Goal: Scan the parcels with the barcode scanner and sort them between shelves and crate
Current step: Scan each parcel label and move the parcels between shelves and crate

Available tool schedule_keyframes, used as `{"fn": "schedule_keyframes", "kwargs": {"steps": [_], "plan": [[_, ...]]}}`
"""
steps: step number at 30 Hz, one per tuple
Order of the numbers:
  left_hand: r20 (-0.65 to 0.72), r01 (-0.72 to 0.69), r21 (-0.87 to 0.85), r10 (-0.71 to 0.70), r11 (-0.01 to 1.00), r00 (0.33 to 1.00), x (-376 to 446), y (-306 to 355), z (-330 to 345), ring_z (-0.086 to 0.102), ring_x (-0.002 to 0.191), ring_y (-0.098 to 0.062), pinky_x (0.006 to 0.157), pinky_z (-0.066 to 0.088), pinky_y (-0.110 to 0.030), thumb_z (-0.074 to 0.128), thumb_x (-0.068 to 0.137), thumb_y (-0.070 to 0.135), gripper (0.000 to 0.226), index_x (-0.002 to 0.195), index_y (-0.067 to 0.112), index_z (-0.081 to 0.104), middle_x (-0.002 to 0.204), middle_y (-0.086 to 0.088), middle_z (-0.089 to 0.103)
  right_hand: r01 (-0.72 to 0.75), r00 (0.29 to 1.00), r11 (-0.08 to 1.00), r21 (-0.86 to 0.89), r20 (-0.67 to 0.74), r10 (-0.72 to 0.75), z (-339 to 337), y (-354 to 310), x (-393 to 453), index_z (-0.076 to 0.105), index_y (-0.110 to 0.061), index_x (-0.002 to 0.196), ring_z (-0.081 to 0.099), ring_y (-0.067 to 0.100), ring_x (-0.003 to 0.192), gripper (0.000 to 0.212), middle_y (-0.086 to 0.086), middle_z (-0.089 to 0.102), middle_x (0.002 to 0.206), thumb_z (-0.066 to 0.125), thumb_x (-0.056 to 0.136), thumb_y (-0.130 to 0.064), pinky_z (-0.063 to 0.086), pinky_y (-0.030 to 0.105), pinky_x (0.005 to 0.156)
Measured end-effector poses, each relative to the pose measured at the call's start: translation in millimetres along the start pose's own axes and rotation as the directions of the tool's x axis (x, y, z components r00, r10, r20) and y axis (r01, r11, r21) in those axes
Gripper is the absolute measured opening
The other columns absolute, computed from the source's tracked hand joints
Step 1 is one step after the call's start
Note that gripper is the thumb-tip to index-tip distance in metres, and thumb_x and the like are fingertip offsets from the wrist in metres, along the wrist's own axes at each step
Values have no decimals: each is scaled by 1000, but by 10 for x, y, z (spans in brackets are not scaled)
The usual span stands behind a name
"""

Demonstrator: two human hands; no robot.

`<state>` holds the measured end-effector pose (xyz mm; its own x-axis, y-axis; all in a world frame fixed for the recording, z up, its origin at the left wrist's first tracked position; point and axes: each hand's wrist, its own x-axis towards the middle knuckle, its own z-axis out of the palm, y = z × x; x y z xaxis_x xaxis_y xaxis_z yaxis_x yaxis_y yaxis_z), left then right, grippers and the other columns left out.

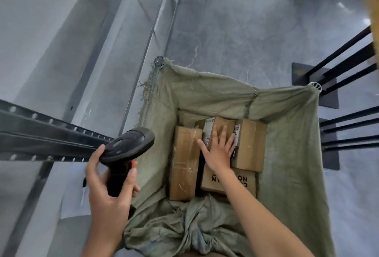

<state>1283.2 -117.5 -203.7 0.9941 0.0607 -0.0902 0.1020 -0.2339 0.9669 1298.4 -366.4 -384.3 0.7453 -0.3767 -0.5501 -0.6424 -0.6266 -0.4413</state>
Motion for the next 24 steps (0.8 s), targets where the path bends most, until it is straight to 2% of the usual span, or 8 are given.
{"fn": "schedule_keyframes", "kwargs": {"steps": [2, 6, 11, 15, 18, 20, 22, 24], "plan": [[-4, -1, -11, 1, 1000, 1000, -44, 11, -30, 58, 58, -32, 59, 54, -45, 64, 83, 15, 69, 140, 44, 37, 94, -9, 70, 33, 998, 999, -9, -51, -33, -31, -14, -70, -11, -37, 157, -33, 33, 146, 83, 3, -29, 163, 28, 94, -73, -18, 53, 119], [-64, -44, -47, 41, 998, 997, -273, 89, -209, 58, 59, -31, 61, 55, -38, 64, 84, 13, 70, 135, 53, 38, 95, -10, 70, 123, 982, 990, 68, -152, -111, -87, -184, -411, -5, -36, 159, -30, 28, 148, 80, 0, -24, 165, 35, 97, -66, -13, 51, 122], [-231, -101, -35, 90, 994, 969, -956, 148, -731, 57, 57, -29, 59, 55, -36, 62, 90, -4, 76, 129, 58, 40, 95, -10, 69, 419, 887, 906, 55, -239, -395, 19, -614, -1291, 1, -34, 159, -27, 19, 150, 78, -9, -23, 162, 31, 96, -69, -12, 45, 122], [-395, -91, -34, 70, 995, 916, -1791, 76, -1333, 58, 57, -28, 58, 53, -44, 65, 89, 2, 74, 131, 58, 39, 92, -12, 69, 678, 715, 735, -6, -224, -662, 338, -918, -2230, 6, -33, 159, -21, 13, 151, 81, -9, -12, 165, 19, 92, -76, -11, 37, 122], [-544, -111, -46, 68, 993, 837, -2533, 25, -1805, 58, 56, -25, 59, 51, -45, 67, 85, 15, 69, 128, 61, 39, 88, -8, 68, 815, 570, 579, -30, -146, -809, 685, -1056, -2970, 3, -36, 157, -21, 8, 151, 74, -10, -8, 165, 12, 95, -75, -12, 30, 121], [-618, -121, -37, 73, 992, 783, -3025, -26, -2097, 57, 56, -24, 59, 51, -43, 67, 87, 13, 68, 126, 62, 40, 87, -1, 70, 877, 468, 474, -76, -83, -880, 962, -1102, -3424, 2, -35, 157, -18, 10, 152, 69, -10, -6, 165, 16, 98, -69, -14, 28, 121], [-686, -118, -16, 75, 993, 724, -3510, -91, -2356, 58, 56, -22, 58, 53, -37, 65, 92, 5, 70, 125, 61, 39, 83, 7, 69, 920, 376, 375, -114, -13, -926, 1241, -1119, -3838, 7, -31, 159, -16, 12, 153, 67, -7, -3, 166, 26, 102, -60, -12, 32, 122], [-747, -122, -8, 75, 993, 660, -3966, -146, -2584, 58, 55, -20, 57, 53, -32, 64, 94, 3, 70, 127, 59, 39, 80, 7, 68, 947, 295, 283, -151, 63, -953, 1490, -1130, -4226, 13, -26, 160, -13, 16, 153, 66, -3, 1, 166, 32, 103, -53, -9, 37, 122]]}}
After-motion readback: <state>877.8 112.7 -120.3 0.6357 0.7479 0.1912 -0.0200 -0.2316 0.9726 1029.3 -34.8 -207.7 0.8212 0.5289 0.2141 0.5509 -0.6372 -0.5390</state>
